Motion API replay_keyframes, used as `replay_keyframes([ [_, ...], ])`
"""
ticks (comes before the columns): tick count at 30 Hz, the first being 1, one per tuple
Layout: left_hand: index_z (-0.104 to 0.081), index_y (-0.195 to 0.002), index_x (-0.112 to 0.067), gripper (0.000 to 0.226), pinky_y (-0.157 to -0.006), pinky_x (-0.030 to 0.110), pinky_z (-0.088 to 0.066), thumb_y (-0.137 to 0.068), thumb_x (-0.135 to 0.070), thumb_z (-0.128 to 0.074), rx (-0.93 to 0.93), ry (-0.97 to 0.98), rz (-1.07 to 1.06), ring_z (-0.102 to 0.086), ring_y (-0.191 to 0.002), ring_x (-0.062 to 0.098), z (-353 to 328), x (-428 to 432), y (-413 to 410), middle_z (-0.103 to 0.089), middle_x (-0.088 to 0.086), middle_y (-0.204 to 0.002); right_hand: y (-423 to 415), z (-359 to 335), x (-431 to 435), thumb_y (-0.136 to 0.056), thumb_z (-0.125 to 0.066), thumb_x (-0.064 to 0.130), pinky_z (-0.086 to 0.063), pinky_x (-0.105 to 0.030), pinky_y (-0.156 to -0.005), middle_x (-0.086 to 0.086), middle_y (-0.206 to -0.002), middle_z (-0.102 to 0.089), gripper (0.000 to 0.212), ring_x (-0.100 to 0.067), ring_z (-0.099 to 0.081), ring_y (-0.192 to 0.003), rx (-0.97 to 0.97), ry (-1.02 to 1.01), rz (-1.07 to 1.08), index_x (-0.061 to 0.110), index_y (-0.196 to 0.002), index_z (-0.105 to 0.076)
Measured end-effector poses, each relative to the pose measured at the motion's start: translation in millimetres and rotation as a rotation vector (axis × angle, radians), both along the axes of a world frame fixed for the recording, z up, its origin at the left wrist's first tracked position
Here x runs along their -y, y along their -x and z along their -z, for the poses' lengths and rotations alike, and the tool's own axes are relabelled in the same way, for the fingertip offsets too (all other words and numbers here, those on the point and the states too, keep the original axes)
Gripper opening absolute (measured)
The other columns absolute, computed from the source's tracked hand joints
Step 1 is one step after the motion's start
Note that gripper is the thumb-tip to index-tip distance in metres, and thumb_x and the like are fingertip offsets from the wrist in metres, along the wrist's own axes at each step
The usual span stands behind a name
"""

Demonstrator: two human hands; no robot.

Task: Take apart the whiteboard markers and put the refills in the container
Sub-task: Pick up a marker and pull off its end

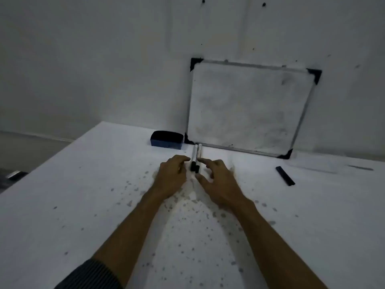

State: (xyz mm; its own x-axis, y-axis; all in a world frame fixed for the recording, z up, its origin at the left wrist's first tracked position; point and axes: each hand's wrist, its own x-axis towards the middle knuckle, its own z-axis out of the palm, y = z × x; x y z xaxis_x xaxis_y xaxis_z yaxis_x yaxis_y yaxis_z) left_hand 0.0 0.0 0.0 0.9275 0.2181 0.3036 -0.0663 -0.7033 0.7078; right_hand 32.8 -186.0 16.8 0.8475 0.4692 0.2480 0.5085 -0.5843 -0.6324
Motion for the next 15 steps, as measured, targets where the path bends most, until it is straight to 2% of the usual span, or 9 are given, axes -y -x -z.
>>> replay_keyframes([
  [2,-0.062,-0.136,-0.010,0.050,-0.113,0.035,-0.045,-0.092,0.011,-0.048,-0.015,0.045,0.008,-0.061,-0.125,0.024,-0.1,-3.8,-4.1,-0.063,0.009,-0.137,-9.5,0.1,-12.1,-0.090,-0.057,0.063,-0.053,-0.042,-0.098,-0.002,-0.132,-0.053,0.055,-0.021,-0.063,-0.108,0.063,0.082,0.047,0.038,-0.140,-0.052],
  [5,-0.058,-0.140,-0.014,0.053,-0.118,0.043,-0.040,-0.093,0.008,-0.051,-0.030,-0.003,0.022,-0.057,-0.129,0.023,2.0,-4.6,-3.1,-0.061,0.008,-0.141,-15.1,3.4,-22.1,-0.087,-0.062,0.062,-0.053,-0.043,-0.091,-0.002,-0.120,-0.055,0.054,-0.022,-0.063,-0.099,0.097,0.109,0.067,0.029,-0.129,-0.057],
  [7,-0.055,-0.144,-0.018,0.052,-0.120,0.041,-0.033,-0.097,0.002,-0.053,-0.035,-0.050,0.038,-0.053,-0.133,0.021,3.9,-4.7,-3.4,-0.059,0.004,-0.144,-18.2,4.8,-22.1,-0.086,-0.067,0.055,-0.052,-0.037,-0.088,-0.002,-0.113,-0.056,0.050,-0.018,-0.062,-0.097,0.091,0.072,0.080,0.023,-0.124,-0.058],
  [9,-0.051,-0.148,-0.023,0.053,-0.120,0.039,-0.029,-0.098,-0.003,-0.054,-0.025,-0.125,0.061,-0.049,-0.135,0.020,4.9,-3.7,-3.2,-0.057,0.000,-0.147,-17.1,2.8,-21.6,-0.090,-0.069,0.040,-0.052,-0.031,-0.083,-0.003,-0.108,-0.061,0.038,-0.017,-0.062,-0.095,0.050,0.067,0.117,0.017,-0.119,-0.060],
  [11,-0.050,-0.148,-0.025,0.052,-0.120,0.039,-0.027,-0.100,-0.008,-0.054,-0.027,-0.172,0.066,-0.048,-0.136,0.019,5.7,-4.0,-3.5,-0.056,-0.001,-0.149,-14.9,0.8,-20.6,-0.092,-0.066,0.023,-0.054,-0.031,-0.076,-0.007,-0.100,-0.068,0.026,-0.022,-0.067,-0.091,0.026,0.030,0.206,0.011,-0.114,-0.062],
  [13,-0.051,-0.148,-0.023,0.046,-0.120,0.038,-0.029,-0.103,-0.012,-0.053,-0.029,-0.129,0.051,-0.049,-0.136,0.019,5.5,-2.8,-2.2,-0.055,-0.001,-0.148,-8.8,-3.7,-14.4,-0.092,-0.064,0.017,-0.051,-0.025,-0.066,-0.009,-0.095,-0.071,0.025,-0.021,-0.069,-0.084,-0.056,-0.038,0.306,0.008,-0.115,-0.063],
  [15,-0.054,-0.144,-0.019,0.039,-0.116,0.035,-0.036,-0.105,-0.016,-0.053,0.027,-0.017,0.003,-0.052,-0.132,0.020,1.4,2.6,1.6,-0.058,0.002,-0.144,0.5,-9.7,-2.5,-0.092,-0.065,0.018,-0.048,-0.017,-0.059,-0.005,-0.095,-0.072,0.027,-0.015,-0.067,-0.078,-0.202,-0.179,0.398,0.009,-0.118,-0.065],
])
